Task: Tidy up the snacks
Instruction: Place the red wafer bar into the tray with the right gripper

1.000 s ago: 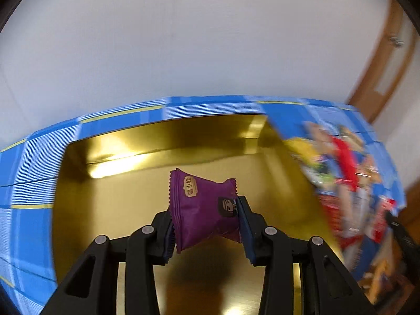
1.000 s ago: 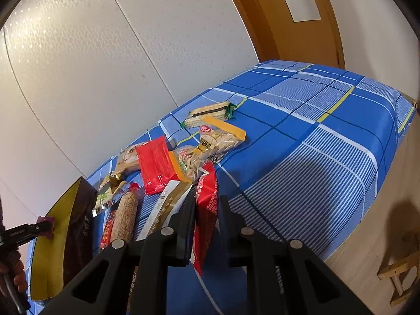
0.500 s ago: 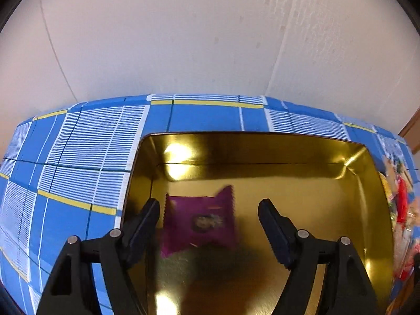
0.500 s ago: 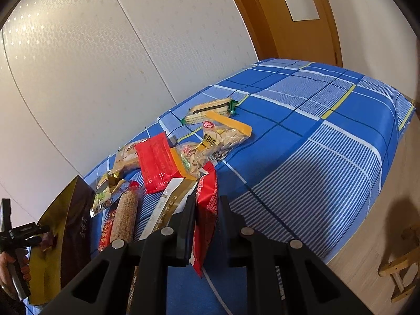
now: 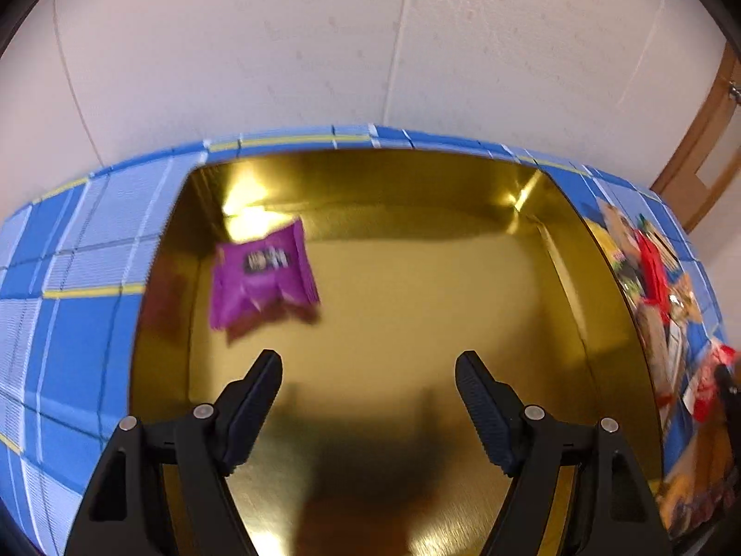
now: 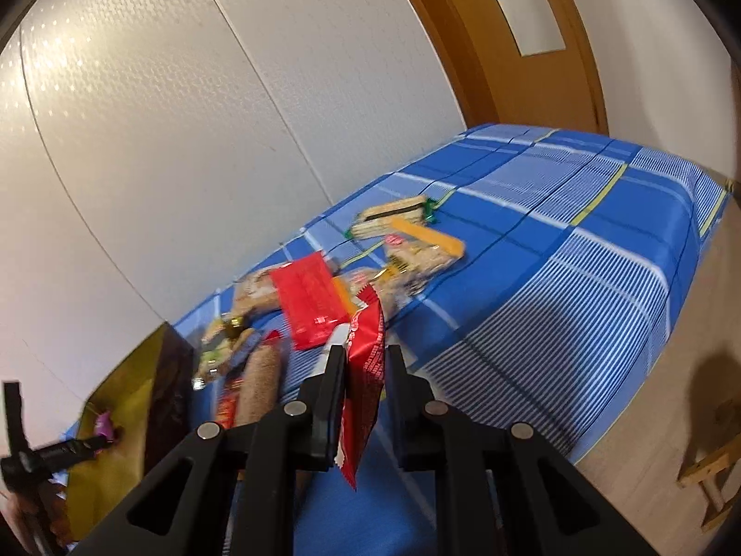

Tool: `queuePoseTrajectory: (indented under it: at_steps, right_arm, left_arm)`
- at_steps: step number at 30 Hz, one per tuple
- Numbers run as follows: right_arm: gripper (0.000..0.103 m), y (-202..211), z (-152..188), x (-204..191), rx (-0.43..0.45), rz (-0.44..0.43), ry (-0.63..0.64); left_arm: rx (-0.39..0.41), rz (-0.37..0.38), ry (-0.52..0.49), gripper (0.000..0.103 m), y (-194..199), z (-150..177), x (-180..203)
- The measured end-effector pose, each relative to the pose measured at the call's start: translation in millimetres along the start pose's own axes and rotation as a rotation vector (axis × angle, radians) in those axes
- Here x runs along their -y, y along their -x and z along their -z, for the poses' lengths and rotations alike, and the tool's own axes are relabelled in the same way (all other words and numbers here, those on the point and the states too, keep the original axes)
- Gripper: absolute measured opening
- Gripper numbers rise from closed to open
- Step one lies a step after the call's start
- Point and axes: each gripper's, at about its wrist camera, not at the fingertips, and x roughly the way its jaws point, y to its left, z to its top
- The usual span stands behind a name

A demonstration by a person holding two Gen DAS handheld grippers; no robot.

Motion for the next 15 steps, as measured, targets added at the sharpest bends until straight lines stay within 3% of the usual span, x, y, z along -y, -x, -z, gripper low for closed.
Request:
queuePoseTrajectory:
  at_steps: [8,15]
  right_arm:
    - [0.016,-5,-21,-101,-0.062,-0.133,0.183]
    - [0.016,-63,-11,-217,-0.297,-0.3,0.336]
  left_arm:
    - [-0.014,0.029,-0.069,0.078,4,12,12]
    - [-0.015,0.064,-0.072,0.078,14,23,4]
